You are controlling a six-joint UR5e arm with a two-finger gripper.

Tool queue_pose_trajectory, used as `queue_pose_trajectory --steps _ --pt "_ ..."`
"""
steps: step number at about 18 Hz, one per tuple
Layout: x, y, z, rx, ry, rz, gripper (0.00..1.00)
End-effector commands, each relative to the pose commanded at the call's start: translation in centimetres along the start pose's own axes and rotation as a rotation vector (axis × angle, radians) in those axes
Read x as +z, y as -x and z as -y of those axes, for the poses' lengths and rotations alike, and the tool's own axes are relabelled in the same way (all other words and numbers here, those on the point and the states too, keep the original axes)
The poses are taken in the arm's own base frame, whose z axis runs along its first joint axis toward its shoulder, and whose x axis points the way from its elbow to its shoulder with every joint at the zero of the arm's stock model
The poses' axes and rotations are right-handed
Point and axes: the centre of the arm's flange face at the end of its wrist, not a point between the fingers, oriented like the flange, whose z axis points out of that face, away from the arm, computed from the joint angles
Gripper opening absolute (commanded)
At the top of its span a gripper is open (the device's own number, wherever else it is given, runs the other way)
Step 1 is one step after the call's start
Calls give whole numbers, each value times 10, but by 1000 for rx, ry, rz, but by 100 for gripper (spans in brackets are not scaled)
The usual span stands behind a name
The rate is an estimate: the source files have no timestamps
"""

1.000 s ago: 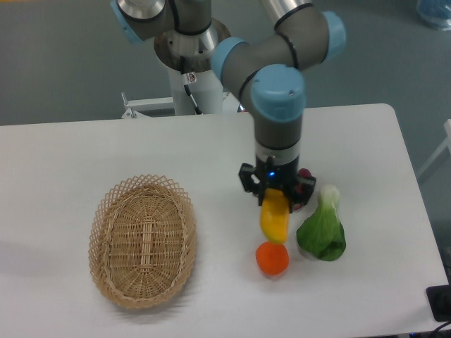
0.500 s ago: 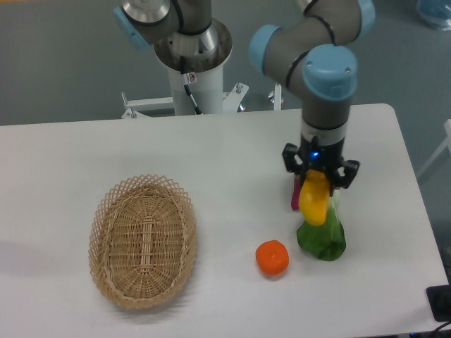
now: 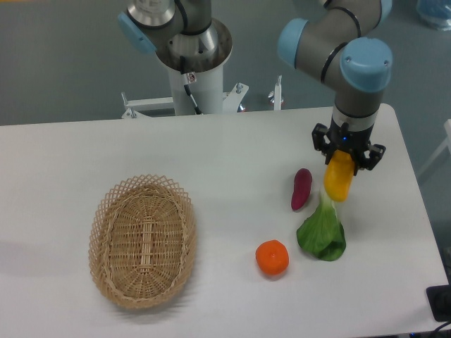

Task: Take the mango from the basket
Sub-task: 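Carry the held mango up above the bok choy and sweet potato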

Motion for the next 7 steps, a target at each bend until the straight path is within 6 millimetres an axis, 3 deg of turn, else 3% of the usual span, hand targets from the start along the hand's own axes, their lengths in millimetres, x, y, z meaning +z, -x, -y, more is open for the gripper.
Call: queue_pose_trajectory --steps 7 --pt "2 -8 9 17 1 -6 44"
